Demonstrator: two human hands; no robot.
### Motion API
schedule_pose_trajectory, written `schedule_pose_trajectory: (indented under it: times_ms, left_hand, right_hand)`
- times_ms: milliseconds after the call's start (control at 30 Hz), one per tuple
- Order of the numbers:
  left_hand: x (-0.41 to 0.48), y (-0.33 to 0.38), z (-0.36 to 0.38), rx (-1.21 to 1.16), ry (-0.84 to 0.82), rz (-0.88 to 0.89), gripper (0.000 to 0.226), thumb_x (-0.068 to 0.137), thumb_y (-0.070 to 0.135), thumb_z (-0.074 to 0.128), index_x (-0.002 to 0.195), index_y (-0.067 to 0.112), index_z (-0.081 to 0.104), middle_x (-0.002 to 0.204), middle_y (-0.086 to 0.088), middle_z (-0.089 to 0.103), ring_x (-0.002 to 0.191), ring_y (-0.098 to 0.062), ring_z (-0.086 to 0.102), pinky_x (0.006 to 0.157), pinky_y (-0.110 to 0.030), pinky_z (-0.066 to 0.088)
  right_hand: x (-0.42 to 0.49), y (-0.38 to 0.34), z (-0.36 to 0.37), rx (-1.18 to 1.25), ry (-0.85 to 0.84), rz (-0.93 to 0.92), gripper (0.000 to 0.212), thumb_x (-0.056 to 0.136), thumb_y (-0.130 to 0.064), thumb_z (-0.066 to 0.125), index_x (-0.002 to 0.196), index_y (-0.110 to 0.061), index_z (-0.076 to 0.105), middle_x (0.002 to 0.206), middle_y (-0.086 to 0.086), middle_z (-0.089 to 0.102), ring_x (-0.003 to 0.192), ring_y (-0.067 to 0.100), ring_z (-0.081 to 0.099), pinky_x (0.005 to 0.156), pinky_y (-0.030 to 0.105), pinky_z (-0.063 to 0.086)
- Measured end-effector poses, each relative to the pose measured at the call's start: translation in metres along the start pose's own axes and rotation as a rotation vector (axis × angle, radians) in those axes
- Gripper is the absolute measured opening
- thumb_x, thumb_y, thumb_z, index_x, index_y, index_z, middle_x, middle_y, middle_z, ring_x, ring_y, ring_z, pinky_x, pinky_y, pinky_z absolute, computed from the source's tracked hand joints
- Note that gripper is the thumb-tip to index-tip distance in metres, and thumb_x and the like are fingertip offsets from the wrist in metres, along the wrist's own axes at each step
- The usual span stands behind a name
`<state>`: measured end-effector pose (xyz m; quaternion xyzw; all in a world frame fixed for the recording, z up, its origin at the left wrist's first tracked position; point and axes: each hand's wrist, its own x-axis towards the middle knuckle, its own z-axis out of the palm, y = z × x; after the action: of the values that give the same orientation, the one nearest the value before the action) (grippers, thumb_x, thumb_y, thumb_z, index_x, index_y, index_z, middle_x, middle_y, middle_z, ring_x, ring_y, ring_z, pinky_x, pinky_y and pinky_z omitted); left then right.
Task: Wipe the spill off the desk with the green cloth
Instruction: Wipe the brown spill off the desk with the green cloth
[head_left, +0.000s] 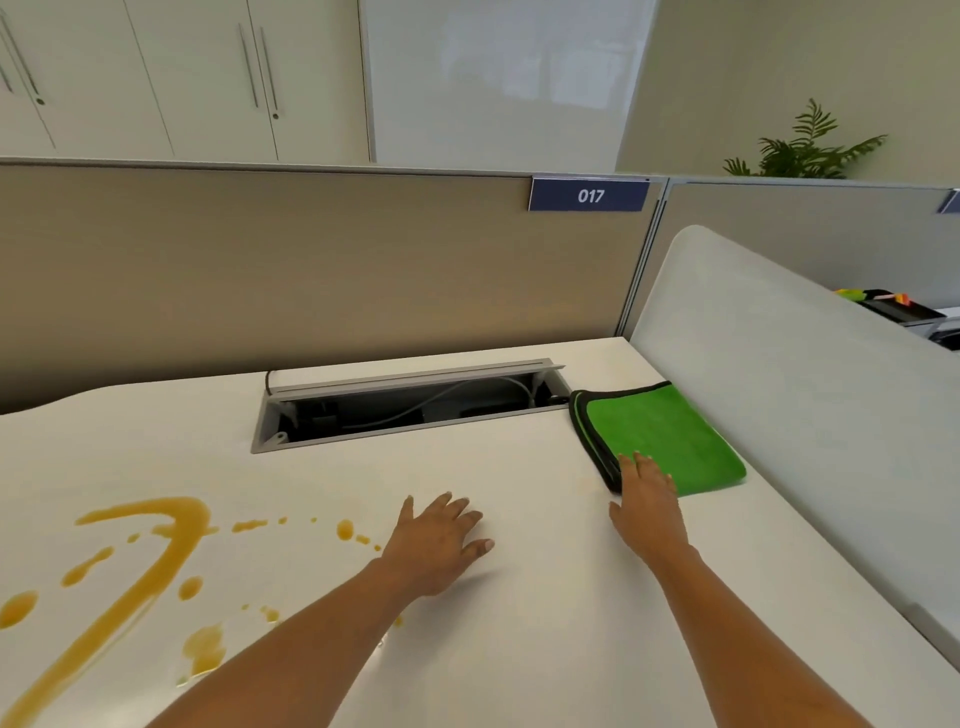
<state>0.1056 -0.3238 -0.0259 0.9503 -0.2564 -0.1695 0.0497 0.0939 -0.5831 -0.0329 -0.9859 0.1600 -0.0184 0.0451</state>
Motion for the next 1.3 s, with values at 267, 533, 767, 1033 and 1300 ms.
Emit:
schedule_pose_trajectory:
  times_ms: [267,533,767,1033,1300]
  left_hand:
    - [0.006,-0.002,0.016,-0.046,-0.016,-0.03,0.089,0.073,0.073,-0.002,0.147,0.026,0.013,0.16,0.007,0.003,0.147,-0.01,-0.002,0.118,-0.052,-0.006]
    - [0.008,-0.002,0.025,-0.072,0.004,-0.039,0.109,0.051,0.075,-0.013,0.148,0.029,0.008,0.159,0.01,-0.002,0.147,-0.007,-0.004,0.117,-0.053,-0.008]
    - [0.007,-0.003,0.028,-0.098,0.01,-0.023,0.109,0.053,0.077,-0.016,0.147,0.029,0.008,0.159,0.01,-0.001,0.147,-0.008,-0.003,0.116,-0.052,-0.009]
    - [0.005,-0.002,0.024,-0.094,0.031,-0.043,0.06,0.094,0.054,0.02,0.147,0.026,0.015,0.159,0.006,0.007,0.147,-0.01,0.002,0.116,-0.054,-0.009]
    - [-0.037,-0.041,0.018,-0.156,0.162,-0.127,0.138,0.031,0.082,-0.034,0.146,0.028,0.017,0.158,0.006,0.013,0.147,-0.01,0.005,0.116,-0.054,-0.007]
  right_hand:
    - [0.011,0.012,0.023,0.235,0.076,0.11,0.045,0.086,0.001,0.047,0.13,0.005,0.043,0.125,0.025,0.053,0.118,0.037,0.048,0.097,0.042,0.04]
    - [0.016,0.009,0.025,0.177,0.129,0.14,0.026,0.091,0.002,0.041,0.114,0.003,0.053,0.107,0.019,0.062,0.099,0.034,0.057,0.077,0.037,0.044]
    - [0.027,0.006,0.016,0.189,0.147,0.175,0.016,0.088,0.007,0.039,0.078,-0.003,0.047,0.09,0.024,0.065,0.068,0.026,0.041,0.062,0.031,0.029]
    - [0.002,-0.022,-0.004,0.424,0.158,0.167,0.016,0.086,-0.006,0.05,0.082,0.004,0.062,0.069,0.015,0.054,0.066,0.027,0.049,0.06,0.028,0.032]
    - [-0.052,-0.094,-0.028,0.656,0.047,0.11,0.021,0.087,-0.013,0.054,0.094,0.001,0.068,0.07,0.009,0.057,0.055,0.018,0.047,0.045,0.022,0.03]
